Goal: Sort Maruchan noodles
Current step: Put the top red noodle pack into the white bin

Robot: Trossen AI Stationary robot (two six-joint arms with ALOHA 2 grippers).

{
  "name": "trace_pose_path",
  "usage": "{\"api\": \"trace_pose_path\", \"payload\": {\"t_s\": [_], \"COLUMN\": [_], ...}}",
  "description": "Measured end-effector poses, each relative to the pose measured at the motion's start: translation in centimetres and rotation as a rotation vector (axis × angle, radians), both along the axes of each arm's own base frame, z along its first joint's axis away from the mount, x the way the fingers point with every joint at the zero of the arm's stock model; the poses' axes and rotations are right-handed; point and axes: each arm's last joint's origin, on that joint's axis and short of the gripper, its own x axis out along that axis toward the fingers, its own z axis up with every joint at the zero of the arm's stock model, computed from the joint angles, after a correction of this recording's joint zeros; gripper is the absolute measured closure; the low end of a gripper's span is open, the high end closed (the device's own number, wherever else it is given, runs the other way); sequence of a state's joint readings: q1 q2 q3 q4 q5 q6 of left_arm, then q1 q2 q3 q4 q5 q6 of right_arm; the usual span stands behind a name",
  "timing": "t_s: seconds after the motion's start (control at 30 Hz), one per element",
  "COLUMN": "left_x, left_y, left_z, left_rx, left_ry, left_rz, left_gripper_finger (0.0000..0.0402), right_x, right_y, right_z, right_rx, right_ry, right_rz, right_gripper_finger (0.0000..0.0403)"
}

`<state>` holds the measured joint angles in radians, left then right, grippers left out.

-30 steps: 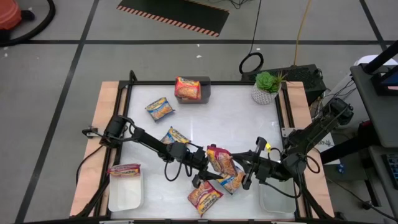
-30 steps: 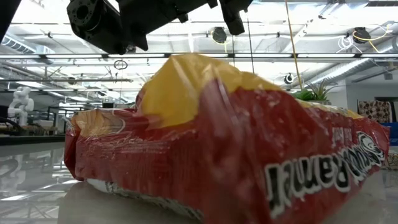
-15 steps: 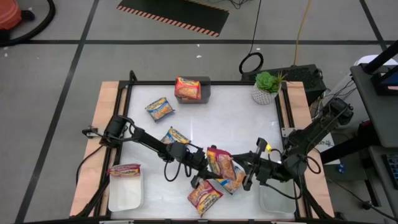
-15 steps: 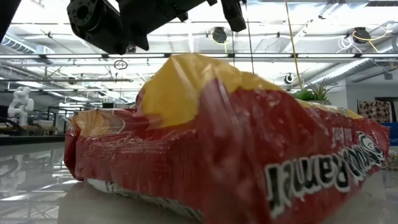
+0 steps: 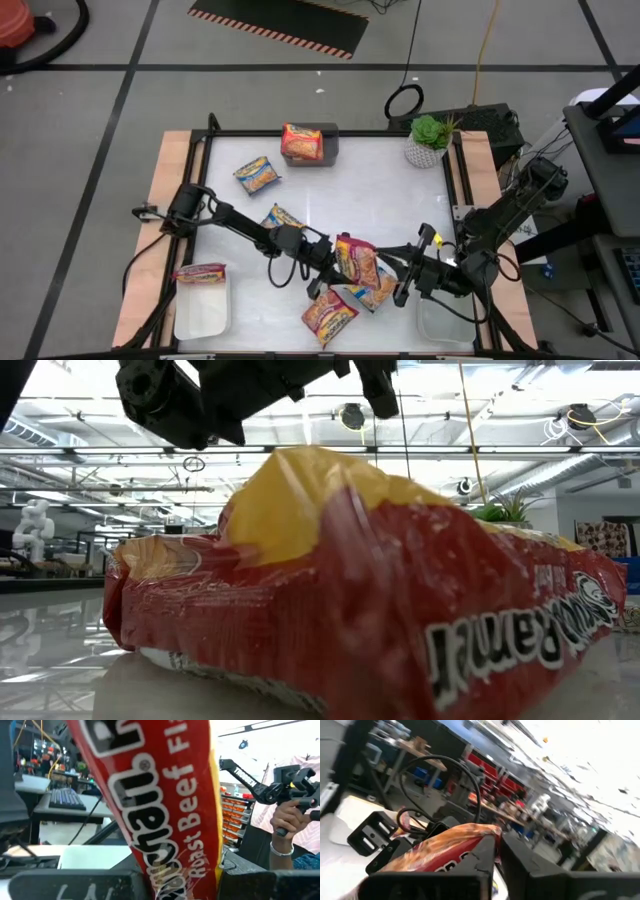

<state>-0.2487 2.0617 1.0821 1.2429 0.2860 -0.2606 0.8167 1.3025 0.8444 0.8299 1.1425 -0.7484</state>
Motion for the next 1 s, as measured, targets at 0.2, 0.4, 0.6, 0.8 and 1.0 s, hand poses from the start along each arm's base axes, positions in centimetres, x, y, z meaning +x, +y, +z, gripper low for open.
{"api": "trace_pose_path", "payload": {"t_s": [0.2,0.4,0.6,0.8,1.0], "left_x": [0.5,-0.1,-2.7,-6.8,-11.5], "left_y": [1.1,1.4,1.3,0.2,-0.8], "left_z": [-1.0,0.5,3.7,7.5,10.6], "left_rx": [0.007,0.084,0.283,0.452,0.584], "left_ry": [0.126,0.242,0.409,0.489,0.524], "left_rz": [-0.009,0.017,0.159,0.235,0.255], "left_gripper_finger": [0.0310,0.0310,0.0310,0.0309,0.0309], "right_x": [-0.8,-2.3,-3.8,-4.3,-4.3], "right_y": [-0.1,0.1,0.4,0.6,0.6], "right_z": [0.3,0.9,1.4,1.5,1.5], "right_rx": [0.053,0.137,0.194,0.202,0.202], "right_ry": [0.011,0.020,0.034,0.032,0.031], "right_rz": [-0.110,-0.220,-0.267,-0.245,-0.246], "right_gripper_finger": [0.0306,0.0243,0.0213,0.0209,0.0209]}}
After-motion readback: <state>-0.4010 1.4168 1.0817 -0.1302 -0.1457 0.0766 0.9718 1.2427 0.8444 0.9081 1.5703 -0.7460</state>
